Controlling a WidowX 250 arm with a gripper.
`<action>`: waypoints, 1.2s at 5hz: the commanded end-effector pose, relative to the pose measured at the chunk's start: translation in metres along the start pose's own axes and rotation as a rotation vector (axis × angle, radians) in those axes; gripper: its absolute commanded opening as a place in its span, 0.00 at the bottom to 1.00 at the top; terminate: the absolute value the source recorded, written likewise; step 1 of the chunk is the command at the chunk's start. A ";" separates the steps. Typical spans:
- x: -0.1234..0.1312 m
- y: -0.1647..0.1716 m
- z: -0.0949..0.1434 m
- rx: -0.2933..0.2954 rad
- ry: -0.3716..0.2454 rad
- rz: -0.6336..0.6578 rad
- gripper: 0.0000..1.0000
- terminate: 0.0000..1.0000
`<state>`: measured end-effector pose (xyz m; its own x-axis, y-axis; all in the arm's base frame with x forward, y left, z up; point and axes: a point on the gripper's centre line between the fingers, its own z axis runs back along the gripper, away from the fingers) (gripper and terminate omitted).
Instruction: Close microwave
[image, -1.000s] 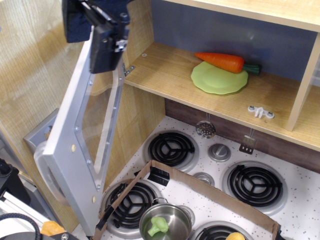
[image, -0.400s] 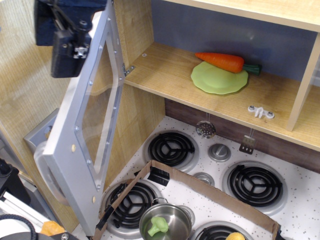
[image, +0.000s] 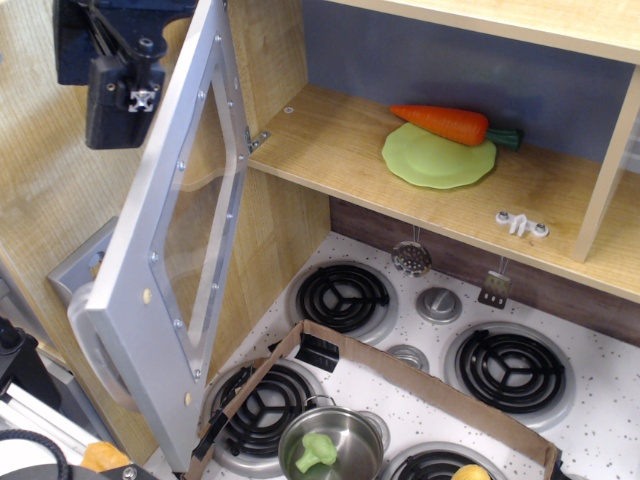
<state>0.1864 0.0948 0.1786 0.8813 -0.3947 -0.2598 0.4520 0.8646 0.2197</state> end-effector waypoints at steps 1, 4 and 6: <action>-0.003 0.006 -0.010 0.026 -0.031 0.022 1.00 0.00; 0.026 -0.012 -0.029 -0.060 -0.275 0.121 1.00 0.00; 0.075 -0.037 -0.013 -0.039 -0.435 0.200 1.00 0.00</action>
<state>0.2299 0.0357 0.1266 0.9306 -0.3030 0.2055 0.2689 0.9466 0.1779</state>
